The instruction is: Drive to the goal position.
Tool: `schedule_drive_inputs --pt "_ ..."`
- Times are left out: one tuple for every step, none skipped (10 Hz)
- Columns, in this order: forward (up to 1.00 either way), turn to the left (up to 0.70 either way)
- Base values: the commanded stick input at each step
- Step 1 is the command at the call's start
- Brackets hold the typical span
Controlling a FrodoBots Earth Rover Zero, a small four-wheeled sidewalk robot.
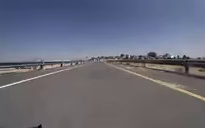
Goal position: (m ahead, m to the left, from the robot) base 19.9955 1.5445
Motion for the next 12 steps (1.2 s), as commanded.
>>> schedule_drive_inputs --pt "1.00 0.00" --pt "1.00 0.00" --pt "1.00 0.00" --pt "1.00 0.00" --pt "1.00 0.00" --pt "1.00 0.00" --pt "1.00 0.00" --pt "1.00 0.00" --pt "1.00 0.00" --pt "1.00 0.00" --pt "1.00 0.00" --pt "1.00 0.00"
